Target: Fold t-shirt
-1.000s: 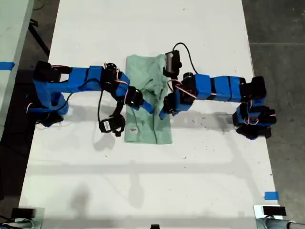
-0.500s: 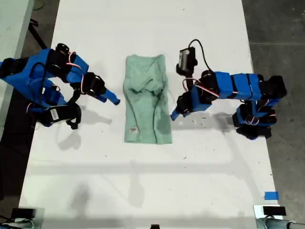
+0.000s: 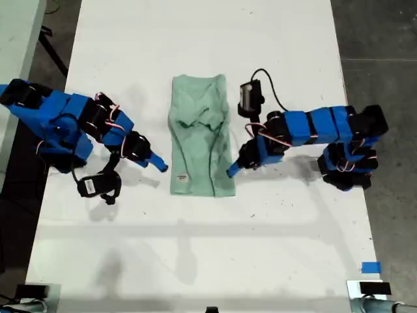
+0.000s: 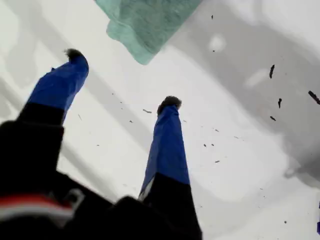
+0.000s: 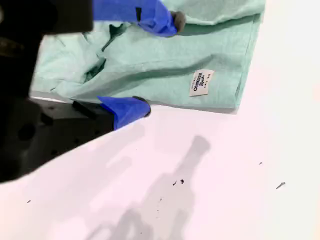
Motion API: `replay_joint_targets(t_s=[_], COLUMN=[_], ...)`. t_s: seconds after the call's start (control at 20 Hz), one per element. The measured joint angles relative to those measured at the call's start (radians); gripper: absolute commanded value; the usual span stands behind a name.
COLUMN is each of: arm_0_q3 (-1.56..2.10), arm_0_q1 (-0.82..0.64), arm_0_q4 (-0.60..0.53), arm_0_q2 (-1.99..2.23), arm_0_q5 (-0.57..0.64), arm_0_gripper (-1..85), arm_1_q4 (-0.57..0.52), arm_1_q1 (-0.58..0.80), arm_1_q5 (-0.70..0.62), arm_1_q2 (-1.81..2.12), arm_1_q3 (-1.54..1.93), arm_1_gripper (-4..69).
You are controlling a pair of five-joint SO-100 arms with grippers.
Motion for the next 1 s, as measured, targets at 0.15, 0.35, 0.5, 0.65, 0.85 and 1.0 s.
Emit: replay_joint_targets(t_s=[0.15, 0.35, 0.5, 0.65, 0.85, 1.0], arm_0_q3=[0.0, -0.029, -0.066, -0.137, -0.259, -0.353], arm_0_q1=[0.0, 0.0, 0.0, 0.0, 0.002, 0.002], arm_0_q4=[-0.11, -0.193, -0.221, -0.229, -0.233, -0.215], arm_0_q2=[-0.184, -0.36, -0.454, -0.571, -0.753, -0.818], arm_0_q5=[0.0, 0.009, 0.012, 0.012, 0.003, -0.003], arm_0_gripper=[29.2, 29.5, 29.7, 29.8, 21.1, 5.5], arm_1_q4=[-0.008, -0.06, -0.097, -0.126, -0.192, -0.204], arm_1_q1=[0.002, 0.002, 0.002, 0.002, -0.002, -0.005], arm_1_q5=[-0.003, -0.003, -0.003, -0.003, 0.018, 0.037], arm_1_q2=[-0.123, -0.241, -0.344, -0.426, -0.517, -0.623], arm_1_q3=[-0.049, -0.072, -0.112, -0.147, -0.158, -0.288], arm_1_gripper=[34.1, 33.1, 33.1, 31.9, 16.6, 3.7])
